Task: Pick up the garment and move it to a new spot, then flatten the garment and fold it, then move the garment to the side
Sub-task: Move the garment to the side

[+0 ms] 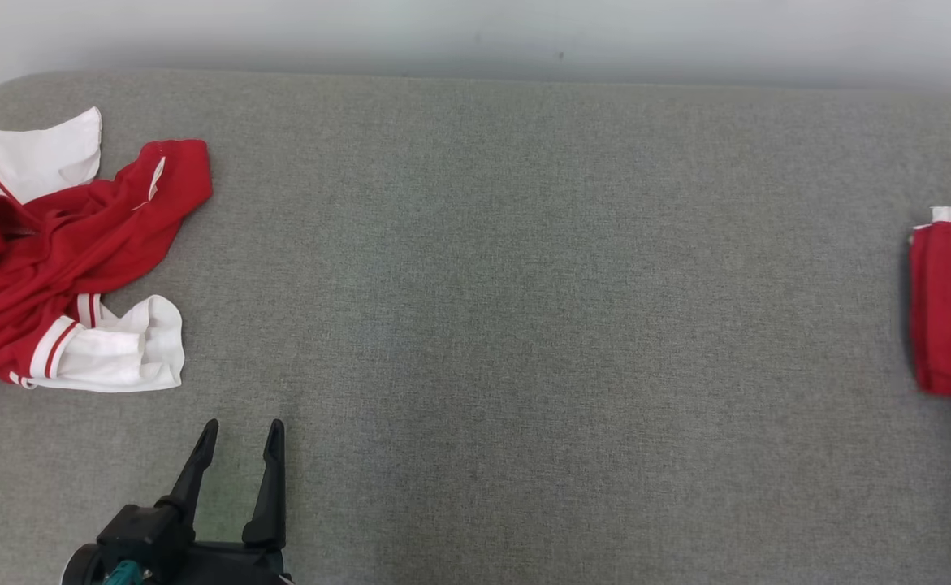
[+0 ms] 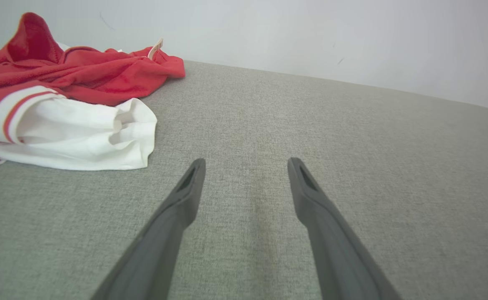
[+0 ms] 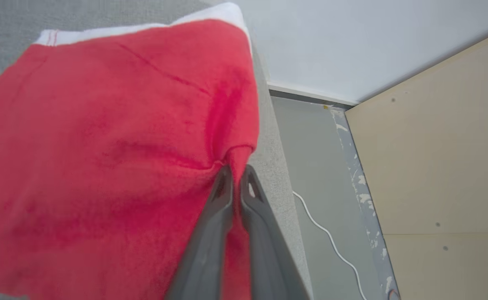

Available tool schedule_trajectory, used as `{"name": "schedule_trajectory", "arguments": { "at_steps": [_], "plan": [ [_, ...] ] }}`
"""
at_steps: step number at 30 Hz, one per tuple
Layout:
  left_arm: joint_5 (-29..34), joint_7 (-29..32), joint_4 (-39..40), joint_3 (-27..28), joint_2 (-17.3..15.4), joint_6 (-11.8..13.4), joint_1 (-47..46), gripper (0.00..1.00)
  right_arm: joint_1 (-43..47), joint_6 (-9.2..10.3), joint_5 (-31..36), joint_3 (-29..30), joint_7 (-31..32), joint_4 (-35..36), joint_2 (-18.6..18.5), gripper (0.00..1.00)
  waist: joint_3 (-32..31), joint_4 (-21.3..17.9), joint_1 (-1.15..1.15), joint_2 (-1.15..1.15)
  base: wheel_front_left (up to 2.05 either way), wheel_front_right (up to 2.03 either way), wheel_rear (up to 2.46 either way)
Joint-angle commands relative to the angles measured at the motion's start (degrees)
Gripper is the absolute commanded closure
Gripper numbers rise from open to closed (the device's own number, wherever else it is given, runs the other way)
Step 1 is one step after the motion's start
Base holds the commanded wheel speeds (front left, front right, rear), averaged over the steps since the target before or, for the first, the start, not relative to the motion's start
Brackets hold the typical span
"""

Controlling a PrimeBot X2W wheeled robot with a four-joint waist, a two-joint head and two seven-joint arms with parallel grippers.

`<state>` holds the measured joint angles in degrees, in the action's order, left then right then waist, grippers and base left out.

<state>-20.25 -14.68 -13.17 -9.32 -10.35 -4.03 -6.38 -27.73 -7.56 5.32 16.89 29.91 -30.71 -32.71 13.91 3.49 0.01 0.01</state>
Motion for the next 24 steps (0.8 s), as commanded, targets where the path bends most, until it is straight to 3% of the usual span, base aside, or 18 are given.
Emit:
{"name": "schedule_trajectory", "arguments": {
  "at_steps": [1,7,16,24],
  "plan": [
    [-0.2,0.0,0.3,-0.1,-0.3,0.0,-0.6,0.0,1.0,0.14,0.7,0.1,-1.0,0.4,-1.2,1.0,0.2,-0.1,-0.01,-0.01,0.0,0.0,0.0],
    [-0.4,0.3,0.9,-0.1,-0.7,0.3,0.1,0.0,1.0,0.14,-0.2,-1.9,-4.6,1.2,-2.5,1.0,0.6,-0.2,-0.01,-0.01,0.0,0.0,0.0],
    [-0.6,0.7,0.9,-1.2,-0.4,0.5,-0.7,0.0,0.7,0.14,5.7,-3.1,-10.3,2.5,-2.3,1.0,1.1,-0.8,-0.01,-0.01,0.0,0.0,0.0],
    [-0.6,0.7,0.6,-2.0,-0.3,0.3,-1.2,0.0,-2.5,0.14,6.6,-4.1,-18.6,-7.2,-5.5,1.0,1.4,-0.6,-0.01,-0.01,0.0,0.0,0.0]
  ]
}}
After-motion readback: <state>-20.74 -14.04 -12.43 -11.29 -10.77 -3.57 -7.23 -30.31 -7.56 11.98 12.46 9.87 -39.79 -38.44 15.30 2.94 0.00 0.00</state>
